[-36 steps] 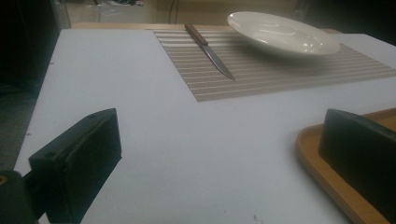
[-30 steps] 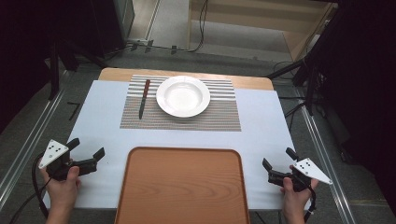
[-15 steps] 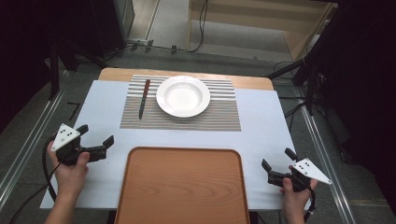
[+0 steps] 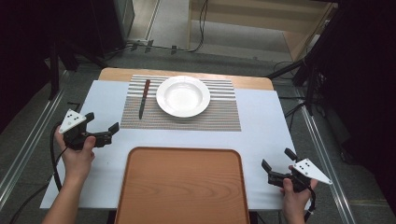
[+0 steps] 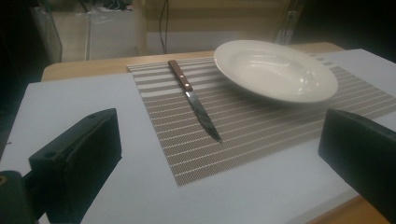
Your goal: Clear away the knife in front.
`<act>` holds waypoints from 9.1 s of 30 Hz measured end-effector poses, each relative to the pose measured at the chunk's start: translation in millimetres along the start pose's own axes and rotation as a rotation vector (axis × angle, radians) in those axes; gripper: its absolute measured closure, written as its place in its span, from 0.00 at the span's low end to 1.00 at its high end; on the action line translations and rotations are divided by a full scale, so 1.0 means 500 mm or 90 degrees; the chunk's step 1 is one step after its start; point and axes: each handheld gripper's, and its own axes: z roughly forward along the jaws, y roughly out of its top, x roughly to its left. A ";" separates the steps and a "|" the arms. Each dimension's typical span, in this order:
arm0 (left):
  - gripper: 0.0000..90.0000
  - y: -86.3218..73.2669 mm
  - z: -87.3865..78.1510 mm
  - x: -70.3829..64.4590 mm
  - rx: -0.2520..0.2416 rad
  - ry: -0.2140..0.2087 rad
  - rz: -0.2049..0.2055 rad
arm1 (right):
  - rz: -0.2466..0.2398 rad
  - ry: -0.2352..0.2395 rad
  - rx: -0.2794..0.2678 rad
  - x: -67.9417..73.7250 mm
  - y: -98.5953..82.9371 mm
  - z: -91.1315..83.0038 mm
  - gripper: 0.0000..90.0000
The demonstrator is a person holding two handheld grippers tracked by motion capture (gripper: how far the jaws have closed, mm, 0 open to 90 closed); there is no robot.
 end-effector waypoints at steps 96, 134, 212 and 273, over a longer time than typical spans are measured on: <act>0.74 0.108 0.459 0.037 0.318 0.059 -0.082 | -0.001 0.010 -0.004 -0.001 -0.003 0.002 0.00; 0.85 0.121 0.459 0.018 0.363 0.066 -0.013 | 0.002 0.011 -0.005 -0.002 -0.003 0.002 0.00; 0.85 0.073 0.126 -0.167 0.270 -0.035 0.062 | -0.006 0.003 -0.001 0.001 -0.003 0.002 0.00; 0.85 -0.113 -0.023 -0.236 0.287 -0.085 -0.020 | -0.005 0.002 0.001 0.003 -0.003 0.002 0.00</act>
